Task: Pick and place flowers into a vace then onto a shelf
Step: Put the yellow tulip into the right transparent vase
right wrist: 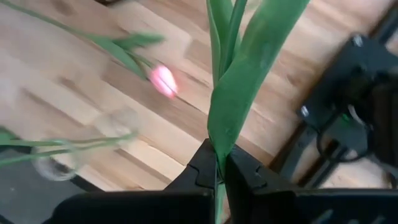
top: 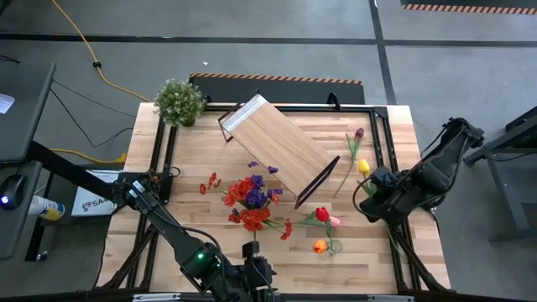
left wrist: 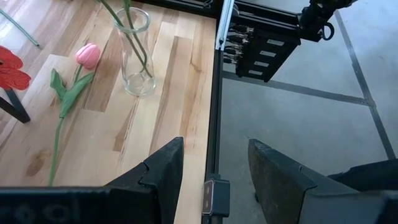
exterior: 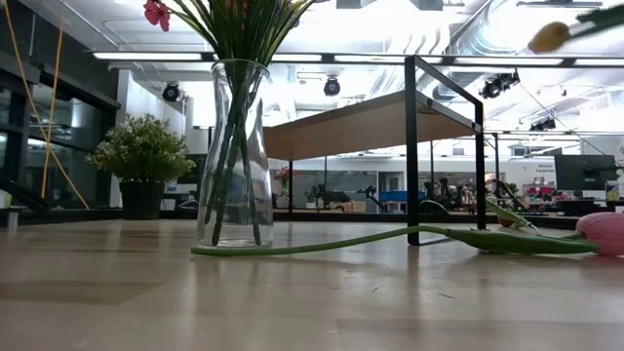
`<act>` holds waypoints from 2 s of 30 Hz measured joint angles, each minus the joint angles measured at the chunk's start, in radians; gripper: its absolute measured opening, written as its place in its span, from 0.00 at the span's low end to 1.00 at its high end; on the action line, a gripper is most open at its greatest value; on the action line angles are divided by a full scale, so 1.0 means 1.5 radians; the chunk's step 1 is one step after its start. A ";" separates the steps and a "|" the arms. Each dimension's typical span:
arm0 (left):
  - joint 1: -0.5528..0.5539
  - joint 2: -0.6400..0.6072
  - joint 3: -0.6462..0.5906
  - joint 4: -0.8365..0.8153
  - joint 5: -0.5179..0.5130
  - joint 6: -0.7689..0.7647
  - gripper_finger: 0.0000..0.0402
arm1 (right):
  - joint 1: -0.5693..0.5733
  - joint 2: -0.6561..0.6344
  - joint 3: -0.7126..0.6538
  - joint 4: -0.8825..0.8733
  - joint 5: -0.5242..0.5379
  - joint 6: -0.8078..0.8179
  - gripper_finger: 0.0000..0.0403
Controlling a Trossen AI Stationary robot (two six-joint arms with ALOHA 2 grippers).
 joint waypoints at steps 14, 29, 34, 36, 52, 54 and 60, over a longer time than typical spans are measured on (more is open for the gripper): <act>0.000 0.000 0.000 0.004 0.000 -0.004 0.53 | -0.044 0.000 0.102 0.005 0.188 -0.131 0.01; 0.000 0.000 0.000 0.003 0.000 -0.003 0.53 | -0.071 -0.008 0.220 0.008 0.363 -0.278 0.01; 0.001 0.000 0.000 0.001 -0.003 -0.002 0.53 | -0.071 -0.030 0.257 0.029 0.426 -0.334 0.01; 0.001 0.000 0.000 -0.001 -0.011 -0.002 0.53 | -0.071 -0.044 0.264 0.052 0.452 -0.364 0.01; 0.001 0.000 0.000 -0.021 -0.098 -0.020 0.53 | -0.071 -0.136 0.263 0.226 0.553 -0.593 0.01; 0.001 0.000 0.000 -0.021 -0.107 -0.024 0.53 | -0.071 -0.143 0.263 0.245 0.554 -0.623 0.01; 0.001 0.000 0.000 -0.031 -0.118 -0.060 0.53 | -0.071 -0.160 0.263 0.315 0.559 -0.714 0.01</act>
